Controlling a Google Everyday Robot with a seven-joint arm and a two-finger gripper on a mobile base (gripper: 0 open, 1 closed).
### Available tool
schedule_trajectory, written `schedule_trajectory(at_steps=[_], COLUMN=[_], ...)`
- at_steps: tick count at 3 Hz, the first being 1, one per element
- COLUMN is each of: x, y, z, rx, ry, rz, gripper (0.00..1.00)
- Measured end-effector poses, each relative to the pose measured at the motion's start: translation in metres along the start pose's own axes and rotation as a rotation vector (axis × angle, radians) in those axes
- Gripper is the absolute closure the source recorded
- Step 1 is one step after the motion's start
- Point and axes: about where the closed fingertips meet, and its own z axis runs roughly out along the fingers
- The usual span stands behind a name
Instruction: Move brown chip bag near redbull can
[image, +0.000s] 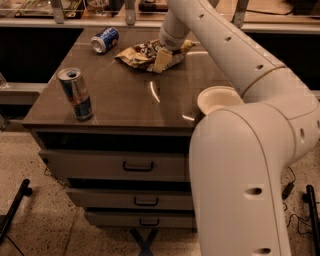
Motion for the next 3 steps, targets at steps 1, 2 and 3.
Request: schedule_trajectory(at_steps=[1,2,3], x=[0.0,0.003,-0.014], y=[0.008,0.017,0.01], z=[0.008,0.007,-0.033], rx=[-0.034,-0.064,0.029], ry=[0.001,0.008,0.025], rz=[-0.009,-0.014,-0.072], gripper=[0.47,0.71,0.99])
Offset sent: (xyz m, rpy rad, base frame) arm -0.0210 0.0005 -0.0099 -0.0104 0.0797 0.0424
